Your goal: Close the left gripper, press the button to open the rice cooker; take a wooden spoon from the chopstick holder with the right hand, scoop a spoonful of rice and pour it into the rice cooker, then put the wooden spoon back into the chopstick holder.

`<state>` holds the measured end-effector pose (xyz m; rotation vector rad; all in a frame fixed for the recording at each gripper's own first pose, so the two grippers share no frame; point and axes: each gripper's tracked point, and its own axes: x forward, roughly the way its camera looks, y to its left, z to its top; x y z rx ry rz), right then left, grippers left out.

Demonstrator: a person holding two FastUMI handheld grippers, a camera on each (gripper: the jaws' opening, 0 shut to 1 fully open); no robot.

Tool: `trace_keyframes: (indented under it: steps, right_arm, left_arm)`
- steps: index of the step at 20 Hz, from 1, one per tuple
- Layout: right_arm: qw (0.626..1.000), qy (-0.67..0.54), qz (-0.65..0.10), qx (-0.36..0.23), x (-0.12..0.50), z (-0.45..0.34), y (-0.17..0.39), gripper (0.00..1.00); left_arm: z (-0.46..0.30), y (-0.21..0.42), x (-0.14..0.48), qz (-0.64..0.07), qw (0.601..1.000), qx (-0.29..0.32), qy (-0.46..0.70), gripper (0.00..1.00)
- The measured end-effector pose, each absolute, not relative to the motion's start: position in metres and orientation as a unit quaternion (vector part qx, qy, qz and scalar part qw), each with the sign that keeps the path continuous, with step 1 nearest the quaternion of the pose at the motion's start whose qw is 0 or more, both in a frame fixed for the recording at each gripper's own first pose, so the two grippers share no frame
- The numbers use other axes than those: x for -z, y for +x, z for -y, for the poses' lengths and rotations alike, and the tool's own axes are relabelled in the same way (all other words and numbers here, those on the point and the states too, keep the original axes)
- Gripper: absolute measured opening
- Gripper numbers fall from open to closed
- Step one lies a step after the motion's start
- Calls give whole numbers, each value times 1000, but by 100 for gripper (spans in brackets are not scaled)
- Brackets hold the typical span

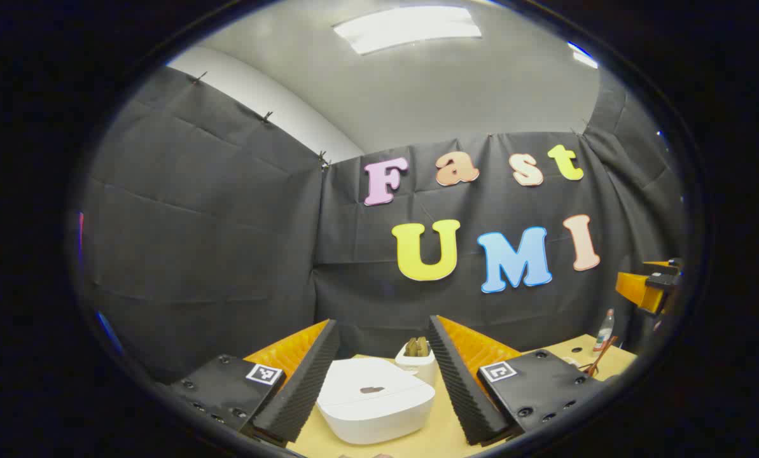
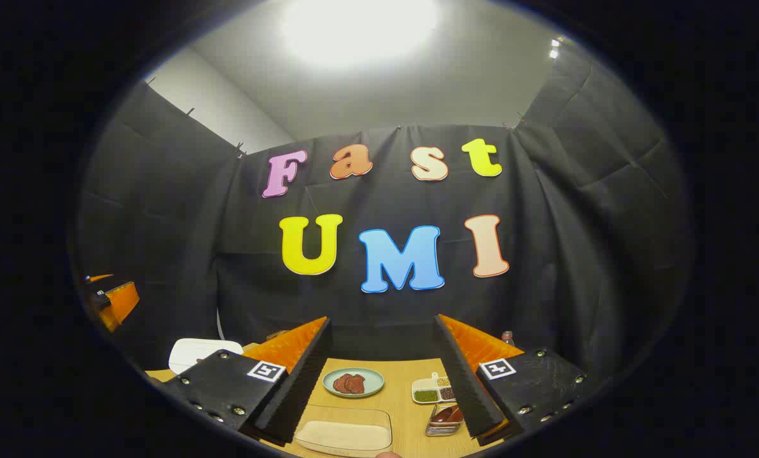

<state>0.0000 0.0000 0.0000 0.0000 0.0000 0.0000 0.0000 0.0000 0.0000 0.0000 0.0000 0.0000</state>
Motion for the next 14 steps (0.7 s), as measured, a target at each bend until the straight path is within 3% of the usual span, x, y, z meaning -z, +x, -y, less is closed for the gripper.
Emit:
trace_keyframes:
  steps: [14]
  right_arm:
    - [1000, -23, 14, 11, -4, 11, -6, 95]
  left_arm:
    - [7, 5, 3, 3, 1000, 5, -10, 99]
